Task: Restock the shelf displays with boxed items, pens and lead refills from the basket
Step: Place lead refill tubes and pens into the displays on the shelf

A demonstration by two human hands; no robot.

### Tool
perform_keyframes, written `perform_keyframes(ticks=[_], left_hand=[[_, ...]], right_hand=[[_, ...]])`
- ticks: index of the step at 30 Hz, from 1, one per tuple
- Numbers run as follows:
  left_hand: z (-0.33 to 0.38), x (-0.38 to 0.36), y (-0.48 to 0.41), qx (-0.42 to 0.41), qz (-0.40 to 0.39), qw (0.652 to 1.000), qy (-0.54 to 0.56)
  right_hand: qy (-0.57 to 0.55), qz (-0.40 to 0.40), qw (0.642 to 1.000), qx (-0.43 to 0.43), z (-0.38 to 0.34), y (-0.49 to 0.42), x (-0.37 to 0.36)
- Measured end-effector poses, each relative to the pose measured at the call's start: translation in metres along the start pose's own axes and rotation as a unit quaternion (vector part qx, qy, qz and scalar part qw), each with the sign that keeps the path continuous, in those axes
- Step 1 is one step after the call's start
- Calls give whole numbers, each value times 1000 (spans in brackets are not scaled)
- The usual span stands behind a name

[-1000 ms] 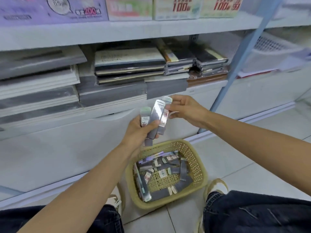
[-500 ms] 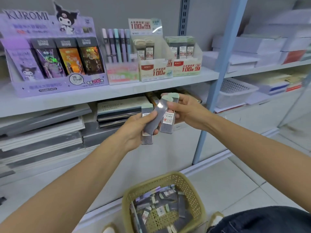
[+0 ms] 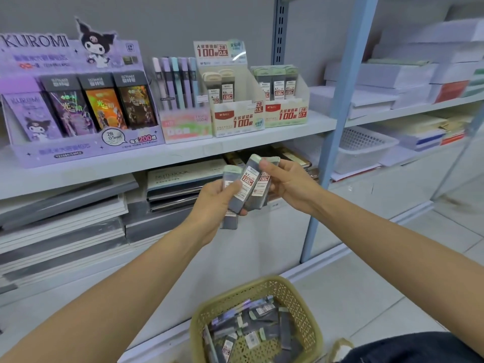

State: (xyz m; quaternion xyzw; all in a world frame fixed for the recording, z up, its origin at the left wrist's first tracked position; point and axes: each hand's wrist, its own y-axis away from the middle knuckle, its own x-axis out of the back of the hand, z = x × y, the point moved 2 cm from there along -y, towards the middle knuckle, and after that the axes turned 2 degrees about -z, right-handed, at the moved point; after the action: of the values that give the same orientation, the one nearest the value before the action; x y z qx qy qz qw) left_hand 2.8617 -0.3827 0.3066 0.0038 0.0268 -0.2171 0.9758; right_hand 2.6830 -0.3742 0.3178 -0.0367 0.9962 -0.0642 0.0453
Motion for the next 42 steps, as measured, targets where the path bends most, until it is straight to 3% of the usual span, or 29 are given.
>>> perform_keyframes(ticks=[8, 17, 21, 26, 31, 36, 42], left_hand=[[3, 2, -9, -1, -31, 996, 85], [30, -23, -27, -36, -69, 997, 22], [64, -27, -43, -51, -51, 997, 34], [111, -20, -68, -132, -6, 991, 30], [134, -18, -88, -171, 15, 985, 14], [139, -18, -97, -177, 11, 984, 13], [138, -16, -98, -178, 3, 984, 18]], right_hand=[[-65, 1, 997, 31, -19, -2, 24], [136, -7, 988, 67, -47, -12, 14], [125, 3, 988, 92, -85, -22, 31], [106, 75, 973, 192, -155, -49, 69], [222, 142, 940, 218, -191, -85, 103], [392, 110, 892, 198, -191, -111, 104], [438, 61, 878, 182, -190, -118, 99]])
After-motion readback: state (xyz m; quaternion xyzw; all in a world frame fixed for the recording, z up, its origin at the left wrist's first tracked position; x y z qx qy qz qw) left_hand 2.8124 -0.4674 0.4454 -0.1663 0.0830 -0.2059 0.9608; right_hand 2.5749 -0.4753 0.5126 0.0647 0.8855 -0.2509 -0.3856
